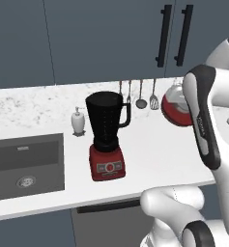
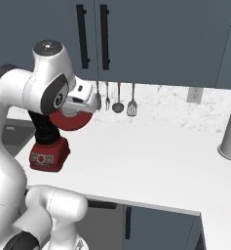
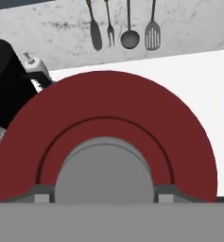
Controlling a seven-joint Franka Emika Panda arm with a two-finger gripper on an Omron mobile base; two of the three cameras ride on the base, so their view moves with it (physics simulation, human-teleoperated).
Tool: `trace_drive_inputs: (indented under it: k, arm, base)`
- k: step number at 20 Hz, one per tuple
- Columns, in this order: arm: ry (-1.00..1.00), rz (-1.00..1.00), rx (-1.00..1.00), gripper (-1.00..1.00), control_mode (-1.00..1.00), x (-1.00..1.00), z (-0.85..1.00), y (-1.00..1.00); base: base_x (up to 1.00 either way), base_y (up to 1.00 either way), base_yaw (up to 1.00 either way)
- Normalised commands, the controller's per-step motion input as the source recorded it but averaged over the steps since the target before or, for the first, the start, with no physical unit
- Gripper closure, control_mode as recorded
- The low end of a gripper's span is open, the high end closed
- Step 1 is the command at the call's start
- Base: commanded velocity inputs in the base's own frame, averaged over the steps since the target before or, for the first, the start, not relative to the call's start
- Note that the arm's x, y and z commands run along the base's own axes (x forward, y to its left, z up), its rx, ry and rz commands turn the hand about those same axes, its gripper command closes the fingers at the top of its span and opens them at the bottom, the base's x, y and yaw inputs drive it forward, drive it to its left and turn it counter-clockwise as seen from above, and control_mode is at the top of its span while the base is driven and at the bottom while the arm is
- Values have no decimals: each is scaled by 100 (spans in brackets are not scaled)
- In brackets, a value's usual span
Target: Close the lid blender by securely placing the lid on top.
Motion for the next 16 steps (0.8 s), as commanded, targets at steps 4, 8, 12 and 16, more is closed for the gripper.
trace_drive_inputs:
  k: [4, 8, 12, 16]
  arm:
    - [-12, 0, 0, 100, -100, -14, 62, 69]
    - [-7, 0, 0, 100, -100, 2, 45, 88]
    - [-1, 0, -4, 100, -100, 11, 33, 98]
    - [0, 0, -3, 100, -100, 16, 24, 76]
  base:
    - [0, 0, 0]
    - [0, 0, 0]
    - [0, 0, 0]
    - [0, 0, 0]
